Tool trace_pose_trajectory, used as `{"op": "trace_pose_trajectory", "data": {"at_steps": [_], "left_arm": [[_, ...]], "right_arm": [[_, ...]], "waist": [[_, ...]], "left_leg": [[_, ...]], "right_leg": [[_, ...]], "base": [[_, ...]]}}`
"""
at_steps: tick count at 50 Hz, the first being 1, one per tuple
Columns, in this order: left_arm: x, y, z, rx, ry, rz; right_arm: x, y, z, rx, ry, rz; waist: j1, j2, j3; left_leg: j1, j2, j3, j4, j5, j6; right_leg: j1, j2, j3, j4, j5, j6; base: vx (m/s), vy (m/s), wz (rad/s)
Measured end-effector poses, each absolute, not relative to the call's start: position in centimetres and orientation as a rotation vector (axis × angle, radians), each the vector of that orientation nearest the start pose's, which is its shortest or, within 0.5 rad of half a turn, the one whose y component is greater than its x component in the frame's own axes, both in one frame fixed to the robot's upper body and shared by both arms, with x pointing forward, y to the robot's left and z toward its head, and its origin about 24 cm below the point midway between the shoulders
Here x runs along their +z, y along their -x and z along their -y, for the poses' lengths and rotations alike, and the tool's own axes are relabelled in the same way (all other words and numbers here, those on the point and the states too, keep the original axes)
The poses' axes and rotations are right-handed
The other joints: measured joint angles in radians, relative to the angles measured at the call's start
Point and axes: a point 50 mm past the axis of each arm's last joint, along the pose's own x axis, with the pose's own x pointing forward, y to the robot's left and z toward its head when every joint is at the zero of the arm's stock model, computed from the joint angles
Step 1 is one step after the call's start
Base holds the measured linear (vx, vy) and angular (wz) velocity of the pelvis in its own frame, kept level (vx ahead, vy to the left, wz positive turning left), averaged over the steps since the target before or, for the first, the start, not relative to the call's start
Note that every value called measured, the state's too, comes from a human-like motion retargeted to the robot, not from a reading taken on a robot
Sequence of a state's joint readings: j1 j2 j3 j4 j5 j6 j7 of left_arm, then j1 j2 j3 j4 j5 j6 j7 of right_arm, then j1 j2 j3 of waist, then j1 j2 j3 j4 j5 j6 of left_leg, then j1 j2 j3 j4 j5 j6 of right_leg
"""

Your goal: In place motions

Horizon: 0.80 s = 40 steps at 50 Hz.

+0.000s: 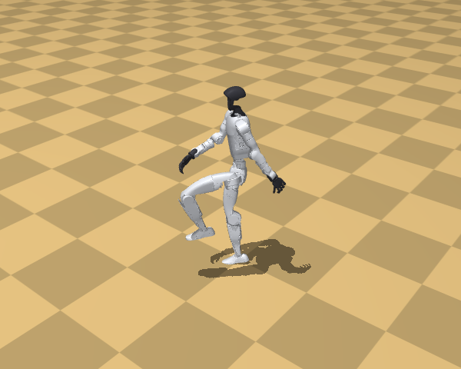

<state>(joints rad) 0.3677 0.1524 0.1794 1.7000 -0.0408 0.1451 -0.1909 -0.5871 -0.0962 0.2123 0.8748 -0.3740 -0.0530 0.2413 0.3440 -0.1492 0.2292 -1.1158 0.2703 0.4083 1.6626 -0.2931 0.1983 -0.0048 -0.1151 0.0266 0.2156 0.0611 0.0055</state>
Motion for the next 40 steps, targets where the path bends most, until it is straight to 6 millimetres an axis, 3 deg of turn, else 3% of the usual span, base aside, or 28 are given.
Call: {"op": "trace_pose_trajectory", "data": {"at_steps": [2,5,8,10,14,18,20,22,23,25,27,28,30,32,34,35,37,40], "left_arm": [[-12.7,19.3,-18.1,0.358,0.386,-2.153],[-12.8,19.2,-17.6,0.456,0.479,-2.116],[-13.6,17.4,-18.0,0.469,0.508,-2.043],[-14.2,16.2,-18.1,0.43,0.491,-2.003],[-15.9,11.4,-19.3,0.307,0.411,-1.871],[-16.8,7.8,-20.3,0.245,0.313,-1.768],[-17.0,6.9,-20.7,0.25,0.273,-1.75],[-17.1,6.0,-20.8,0.249,0.238,-1.743],[-17.2,5.4,-20.9,0.24,0.213,-1.737],[-17.4,4.0,-20.9,0.213,0.177,-1.71],[-17.8,-0.3,-20.2,0.111,0.175,-1.567],[-17.7,-3.8,-19.8,0.039,0.178,-1.446],[-16.2,-11.8,-19.1,-0.092,0.112,-1.17],[-12.0,-21.1,-18.4,-0.188,-0.001,-0.859],[-6.4,-27.9,-18.3,-0.223,-0.089,-0.581],[-3.5,-30.3,-18.4,-0.218,-0.118,-0.452],[0.9,-33.2,-18.1,-0.176,-0.139,-0.252],[5.2,-35.0,-17.2,-0.128,-0.122,-0.063]], "right_arm": [[2.9,-34.4,9.1,0.516,0.595,-0.16],[5.5,-35.2,8.0,0.491,0.564,-0.035],[6.1,-35.4,7.6,0.476,0.527,-0.006],[5.2,-34.9,7.3,0.483,0.509,-0.031],[2.1,-33.5,7.1,0.501,0.49,-0.145],[-3.4,-30.2,7.4,0.563,0.5,-0.363],[-6.9,-27.2,7.9,0.589,0.495,-0.51],[-10.7,-22.9,9.5,0.6,0.485,-0.694],[-12.8,-19.9,10.8,0.595,0.478,-0.817],[-15.2,-15.2,13.2,0.575,0.465,-1.007],[-17.0,-10.0,16.2,0.537,0.443,-1.234],[-17.4,-8.0,17.4,0.516,0.43,-1.334],[-17.7,-4.6,19.6,0.429,0.389,-1.502],[-17.5,-2.2,22.0,0.323,0.346,-1.611],[-17.1,0.9,23.6,0.244,0.28,-1.731],[-16.8,2.5,24.1,0.21,0.247,-1.799],[-15.7,6.5,25.3,0.119,0.203,-1.955],[-13.5,12.8,26.2,-0.065,0.103,-2.143]], "waist": [[0.052,-0.039,0.006],[0.074,-0.074,0.028],[0.064,-0.069,0.017],[0.045,-0.074,-0.018],[-0.038,-0.032,-0.068],[-0.176,0.003,-0.134],[-0.245,0.018,-0.193],[-0.29,0.045,-0.254],[-0.304,0.06,-0.283],[-0.343,0.082,-0.323],[-0.403,0.124,-0.343],[-0.425,0.14,-0.318],[-0.498,0.167,-0.225],[-0.498,0.169,-0.133],[-0.574,0.183,-0.065],[-0.623,0.195,-0.041],[-0.736,0.211,-0.026],[-0.8,0.237,-0.055]], "left_leg": [[-0.076,-0.042,0.04,-0.017,0.007,-0.009],[-0.105,-0.101,0.058,-0.067,0.044,-0.052],[-0.039,-0.095,0.043,-0.075,0.036,-0.052],[0.052,-0.084,0.042,-0.105,0.031,-0.051],[0.304,-0.102,-0.046,-0.246,0.033,-0.097],[0.63,-0.217,-0.119,-0.598,0.04,-0.095],[0.78,-0.281,-0.171,-0.831,0.059,-0.088],[0.933,-0.332,-0.204,-1.107,0.063,-0.104],[1.014,-0.353,-0.198,-1.253,-0.053,-0.102],[1.086,-0.346,-0.158,-1.401,-0.124,-0.071],[1.067,-0.341,-0.289,-1.463,-0.083,-0.091],[1.048,-0.326,-0.319,-1.463,-0.068,-0.099],[1.078,-0.305,-0.347,-1.485,-0.053,-0.086],[1.089,-0.322,-0.336,-1.497,-0.04,-0.068],[1.081,-0.332,-0.357,-1.488,-0.029,-0.041],[1.068,-0.325,-0.352,-1.477,-0.027,-0.026],[1.05,-0.301,-0.349,-1.471,-0.016,-0.017],[1.015,-0.26,-0.32,-1.463,-0.013,-0.02]], "right_leg": [[-0.037,-0.032,0.037,0.044,-0.014,-0.016],[-0.061,-0.059,0.051,0.092,-0.035,-0.03],[-0.049,-0.046,0.022,0.084,-0.043,-0.033],[-0.045,-0.043,0.006,0.049,-0.032,-0.027],[-0.003,0.007,-0.059,0.001,-0.034,-0.013],[0.051,0.03,-0.132,-0.04,-0.057,0.017],[0.057,0.043,-0.161,-0.048,-0.072,0.026],[0.046,0.062,-0.183,-0.025,-0.094,0.031],[0.035,0.068,-0.202,0.005,-0.107,0.031],[0.018,0.072,-0.262,0.063,-0.102,0.031],[-0.067,0.054,-0.396,0.247,0.056,0.02],[-0.157,0.027,-0.403,0.411,0.179,0.023],[-0.348,0.035,-0.335,0.72,0.302,-0.013],[-0.534,-0.033,-0.311,1.041,0.21,-0.059],[-0.715,-0.111,-0.323,1.285,0.146,-0.091],[-0.804,-0.131,-0.329,1.377,0.117,-0.096],[-0.96,-0.127,-0.337,1.466,0.073,-0.072],[-1.154,-0.084,-0.356,1.495,0.044,-0.054]], "base": [[0.15,0.03,-0.57],[0.04,-0.01,-0.06],[0.06,-0.04,0.35],[0.05,-0.02,0.51],[0.1,-0.03,0.64],[0.23,0.05,0.93],[0.44,0.15,0.77],[0.47,0.12,0.43],[0.51,0.13,0.42],[0.49,0.19,0.88],[0.15,0.1,1.29],[-0.09,0.02,1.14],[-0.27,0.01,0.97],[-0.45,0.2,0.0],[-0.36,0.24,0.85],[-0.19,0.17,1.39],[0.01,0.06,1.41],[0.27,-0.09,0.66]]}}
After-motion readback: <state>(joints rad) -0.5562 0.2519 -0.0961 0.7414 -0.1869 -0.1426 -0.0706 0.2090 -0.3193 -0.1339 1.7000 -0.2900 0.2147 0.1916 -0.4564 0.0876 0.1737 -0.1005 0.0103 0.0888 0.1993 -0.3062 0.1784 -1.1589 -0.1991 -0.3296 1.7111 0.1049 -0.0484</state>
